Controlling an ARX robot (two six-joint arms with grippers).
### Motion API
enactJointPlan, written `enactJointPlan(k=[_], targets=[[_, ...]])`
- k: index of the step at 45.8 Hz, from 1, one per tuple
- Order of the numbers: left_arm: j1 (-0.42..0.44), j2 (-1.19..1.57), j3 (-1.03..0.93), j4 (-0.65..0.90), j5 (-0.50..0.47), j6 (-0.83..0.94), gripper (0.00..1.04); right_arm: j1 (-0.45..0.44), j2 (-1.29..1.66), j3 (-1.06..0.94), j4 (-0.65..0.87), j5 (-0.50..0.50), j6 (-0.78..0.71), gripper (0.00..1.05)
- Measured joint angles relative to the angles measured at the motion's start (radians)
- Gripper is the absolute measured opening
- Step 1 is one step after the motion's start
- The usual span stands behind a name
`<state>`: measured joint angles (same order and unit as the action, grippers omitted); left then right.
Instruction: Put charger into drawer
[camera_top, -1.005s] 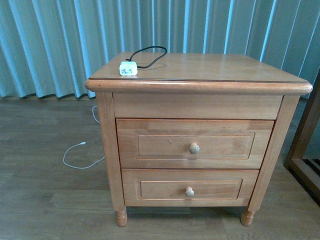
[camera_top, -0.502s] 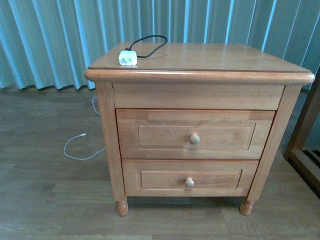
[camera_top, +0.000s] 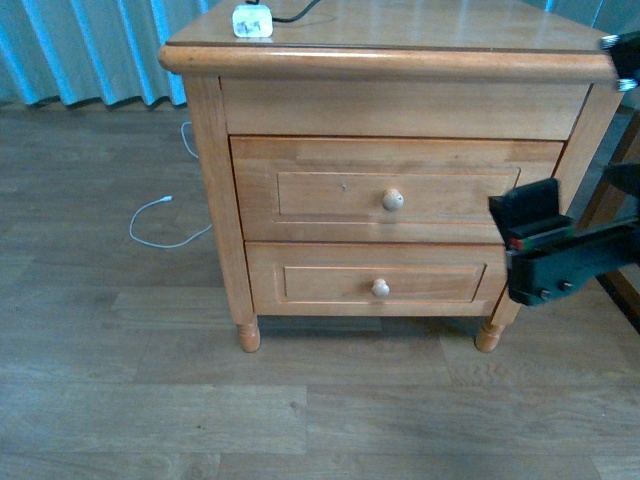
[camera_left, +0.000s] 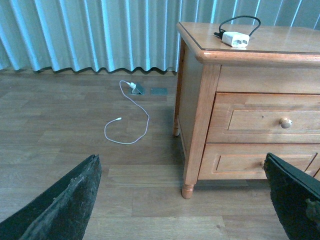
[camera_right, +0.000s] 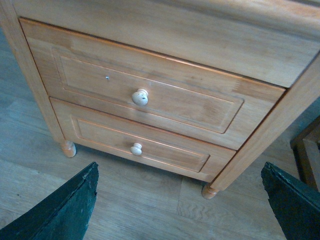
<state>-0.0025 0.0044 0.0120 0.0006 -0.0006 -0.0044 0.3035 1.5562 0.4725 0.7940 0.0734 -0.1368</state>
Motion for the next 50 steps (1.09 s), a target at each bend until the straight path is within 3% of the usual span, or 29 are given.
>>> enactJointPlan(k=[20,50], targets=[[0.0,0.0,0.0,0.0,0.0,0.0,0.99,0.071,0.484,0.428,-0.036,0.102,0.071,0.96],[0.0,0.0,0.0,0.0,0.0,0.0,0.99,0.095,0.789,0.808,-0.117,0.167,0.143,0.96]])
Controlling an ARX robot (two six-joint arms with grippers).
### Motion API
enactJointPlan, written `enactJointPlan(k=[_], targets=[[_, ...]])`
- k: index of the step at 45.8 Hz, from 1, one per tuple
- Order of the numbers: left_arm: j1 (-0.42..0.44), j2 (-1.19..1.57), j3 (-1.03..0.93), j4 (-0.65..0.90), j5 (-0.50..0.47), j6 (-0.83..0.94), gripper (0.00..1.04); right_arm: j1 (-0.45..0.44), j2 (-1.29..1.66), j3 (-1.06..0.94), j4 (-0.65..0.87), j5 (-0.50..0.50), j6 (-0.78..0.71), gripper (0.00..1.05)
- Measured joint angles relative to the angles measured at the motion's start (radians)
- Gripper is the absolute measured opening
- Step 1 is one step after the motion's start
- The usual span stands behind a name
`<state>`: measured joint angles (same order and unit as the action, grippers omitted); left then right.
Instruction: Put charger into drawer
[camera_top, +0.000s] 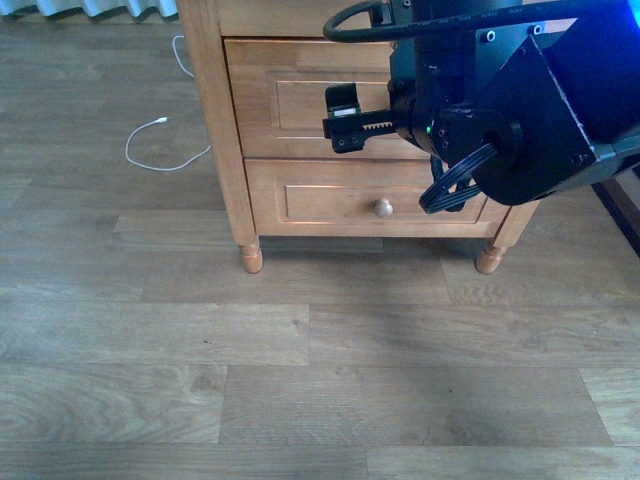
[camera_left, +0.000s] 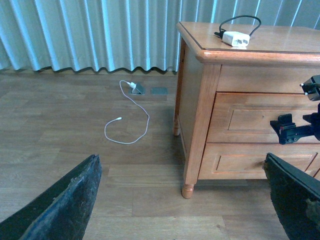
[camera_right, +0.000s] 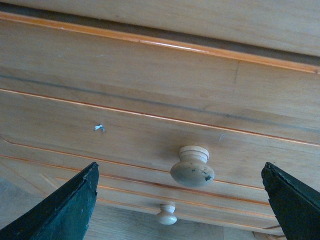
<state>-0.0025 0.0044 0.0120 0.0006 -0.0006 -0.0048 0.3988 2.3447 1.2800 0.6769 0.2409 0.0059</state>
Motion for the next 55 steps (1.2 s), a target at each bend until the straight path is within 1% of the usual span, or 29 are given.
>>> enactJointPlan(k=[10,26,28,38,42,46,47,49,55], targets=[[0.0,0.0,0.0,0.0,0.0,0.0,0.99,-0.012,0.051,0.063,-0.013,0.02,0.011,0.96],[0.0,0.0,0.0,0.0,0.0,0.0,0.99,-0.011,0.071,0.081,-0.013,0.035,0.021,0.96],[0.0,0.0,0.0,0.0,0.0,0.0,0.99,-0.011,0.071,0.081,-0.011,0.037,0.023,0.94],[0.0,0.0,0.0,0.0,0.0,0.0,0.99,-0.01,0.073,0.081,0.001,0.051,0.023,0.64],[0.0,0.0,0.0,0.0,0.0,0.0,0.99,-0.01,0.075,0.081,0.002,0.048,0.019,0.5],[0.0,0.0,0.0,0.0,0.0,0.0,0.99,-0.01,0.076,0.081,0.002,0.04,0.016,0.31],[0.0,0.0,0.0,0.0,0.0,0.0,0.99,-0.01,0.076,0.081,0.002,0.039,0.013,0.27],[0.0,0.0,0.0,0.0,0.0,0.0,0.99,-0.01,0.076,0.081,0.002,0.038,0.01,0.24],[0.0,0.0,0.0,0.0,0.0,0.0,0.99,-0.01,0.076,0.081,0.002,0.038,0.006,0.22]])
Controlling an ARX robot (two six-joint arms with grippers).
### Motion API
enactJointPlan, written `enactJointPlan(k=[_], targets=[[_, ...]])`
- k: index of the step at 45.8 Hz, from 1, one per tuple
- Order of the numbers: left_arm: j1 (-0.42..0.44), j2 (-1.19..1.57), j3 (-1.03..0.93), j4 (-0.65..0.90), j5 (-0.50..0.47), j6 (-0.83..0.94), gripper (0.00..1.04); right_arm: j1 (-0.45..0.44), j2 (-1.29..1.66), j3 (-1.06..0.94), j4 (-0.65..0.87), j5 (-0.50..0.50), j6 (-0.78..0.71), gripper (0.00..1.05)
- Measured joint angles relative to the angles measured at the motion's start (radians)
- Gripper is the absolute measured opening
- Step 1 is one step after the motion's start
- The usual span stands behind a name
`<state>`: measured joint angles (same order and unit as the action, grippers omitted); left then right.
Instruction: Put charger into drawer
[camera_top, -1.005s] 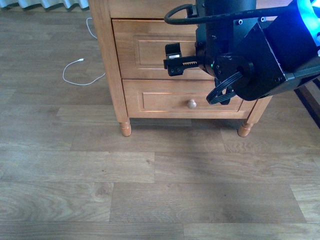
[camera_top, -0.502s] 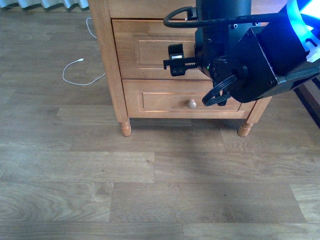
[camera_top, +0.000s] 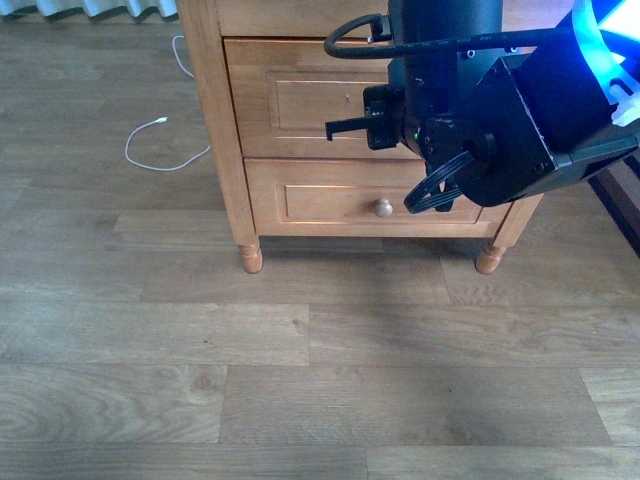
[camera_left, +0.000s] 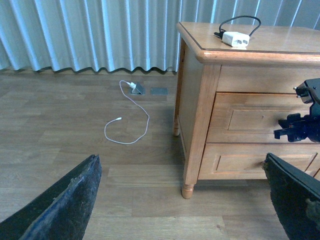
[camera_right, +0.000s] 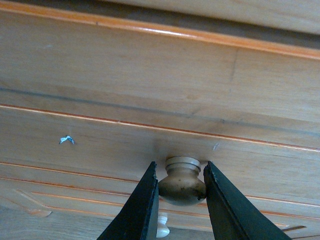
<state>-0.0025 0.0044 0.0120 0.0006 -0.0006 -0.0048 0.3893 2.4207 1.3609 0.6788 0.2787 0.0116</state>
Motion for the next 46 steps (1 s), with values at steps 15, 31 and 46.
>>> enactJointPlan(k=[15,31,46], targets=[[0.0,0.0,0.0,0.0,0.0,0.0,0.99,0.0,0.0,0.0,-0.002,-0.004,-0.003,0.22],[0.0,0.0,0.0,0.0,0.0,0.0,0.99,0.003,-0.117,-0.22,0.058,-0.083,0.03,0.22],[0.0,0.0,0.0,0.0,0.0,0.0,0.99,0.022,-0.296,-0.499,0.062,-0.172,0.094,0.21]])
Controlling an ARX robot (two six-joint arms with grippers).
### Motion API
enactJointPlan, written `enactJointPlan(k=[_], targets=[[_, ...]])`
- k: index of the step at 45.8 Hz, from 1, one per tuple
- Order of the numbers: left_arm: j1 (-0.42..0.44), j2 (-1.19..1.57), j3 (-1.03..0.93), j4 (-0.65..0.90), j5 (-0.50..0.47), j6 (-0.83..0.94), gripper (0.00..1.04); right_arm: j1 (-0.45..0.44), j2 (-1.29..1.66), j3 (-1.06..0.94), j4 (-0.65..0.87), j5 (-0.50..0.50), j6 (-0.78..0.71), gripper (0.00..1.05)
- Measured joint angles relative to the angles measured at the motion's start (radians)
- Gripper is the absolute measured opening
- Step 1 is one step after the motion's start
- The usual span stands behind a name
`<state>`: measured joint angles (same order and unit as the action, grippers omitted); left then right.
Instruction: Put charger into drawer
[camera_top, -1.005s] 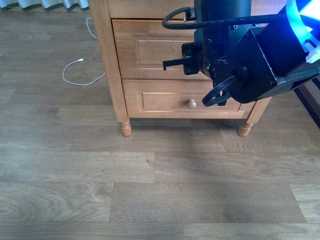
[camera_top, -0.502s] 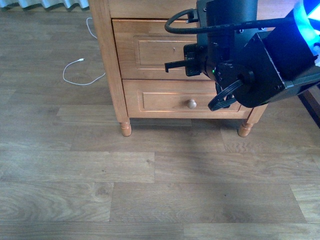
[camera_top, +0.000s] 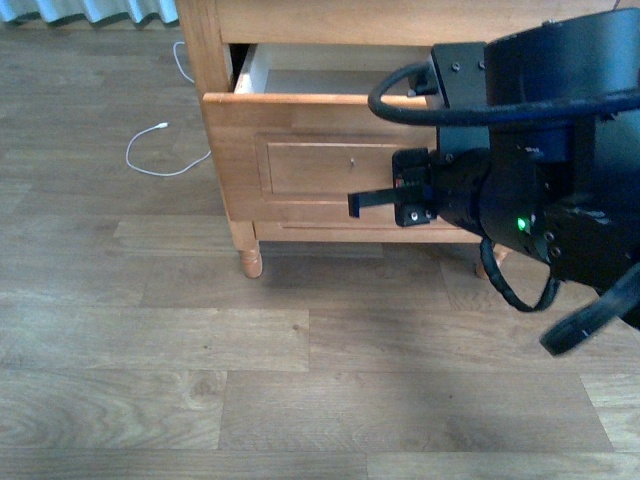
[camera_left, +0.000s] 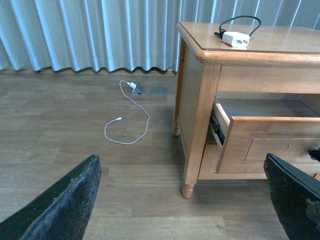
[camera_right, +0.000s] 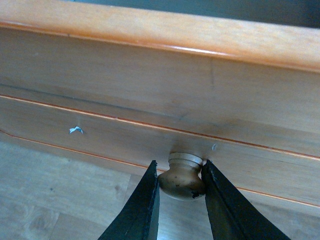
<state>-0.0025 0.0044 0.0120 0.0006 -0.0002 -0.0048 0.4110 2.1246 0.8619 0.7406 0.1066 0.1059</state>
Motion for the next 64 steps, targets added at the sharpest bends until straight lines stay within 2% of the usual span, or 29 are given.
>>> enactJointPlan(k=[16,36,37,45,60,64], targets=[[0.0,0.0,0.0,0.0,0.0,0.0,0.99,0.03,-0.191,-0.194,-0.12,-0.075,0.015,0.21],[0.0,0.0,0.0,0.0,0.0,0.0,0.99,0.057,-0.311,-0.338,-0.142,-0.114,0.0,0.2],[0.0,0.0,0.0,0.0,0.0,0.0,0.99,0.058,-0.313,-0.34,-0.144,-0.115,-0.001,0.22],[0.0,0.0,0.0,0.0,0.0,0.0,0.99,0.075,-0.397,-0.408,-0.216,-0.138,0.013,0.52],[0.0,0.0,0.0,0.0,0.0,0.0,0.99,0.065,-0.698,-0.435,-0.368,-0.158,0.042,0.98],[0.0,0.0,0.0,0.0,0.0,0.0,0.99,0.044,-0.788,-0.435,-0.418,-0.168,0.049,0.96]])
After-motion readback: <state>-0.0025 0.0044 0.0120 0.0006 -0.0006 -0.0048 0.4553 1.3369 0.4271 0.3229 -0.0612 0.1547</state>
